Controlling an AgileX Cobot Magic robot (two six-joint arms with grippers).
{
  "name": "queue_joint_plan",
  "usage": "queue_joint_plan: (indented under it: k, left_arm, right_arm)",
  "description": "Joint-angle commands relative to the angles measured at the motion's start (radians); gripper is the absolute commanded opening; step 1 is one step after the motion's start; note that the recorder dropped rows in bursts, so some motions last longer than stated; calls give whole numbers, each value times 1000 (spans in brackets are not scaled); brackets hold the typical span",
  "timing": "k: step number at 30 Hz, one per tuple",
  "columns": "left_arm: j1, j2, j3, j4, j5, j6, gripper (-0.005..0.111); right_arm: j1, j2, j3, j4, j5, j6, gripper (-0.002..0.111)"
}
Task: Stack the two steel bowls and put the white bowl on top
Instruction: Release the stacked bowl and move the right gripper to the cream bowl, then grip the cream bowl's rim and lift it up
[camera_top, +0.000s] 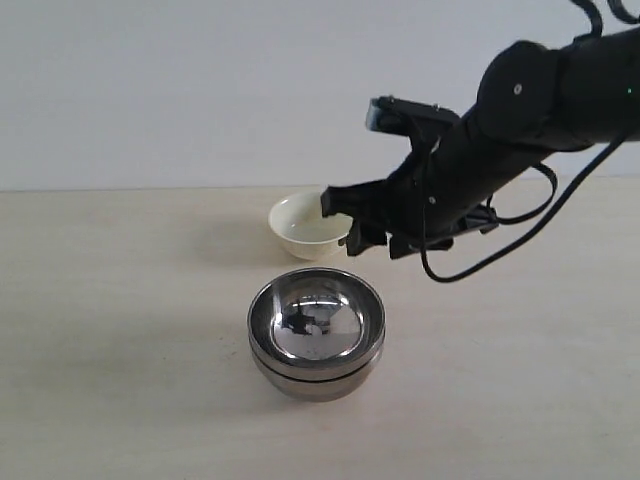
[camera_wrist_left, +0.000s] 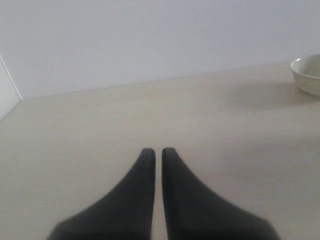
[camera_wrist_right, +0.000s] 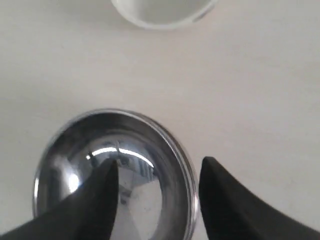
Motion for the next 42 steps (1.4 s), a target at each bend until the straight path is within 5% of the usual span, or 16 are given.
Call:
queue_joint_plan:
  k: [1,21,42]
  left_arm:
    - [3,-4,3,-7,-7,-10,4]
    - [3,-4,3,-7,-7,-10,4]
    - [3,-4,3,-7,-7,-10,4]
  right_arm:
    - [-2,13,-137,-49,15,14,40]
    - [-80,460,-598,-73,38,73,47]
    - [-98,597,-620,-76,-70,72,47]
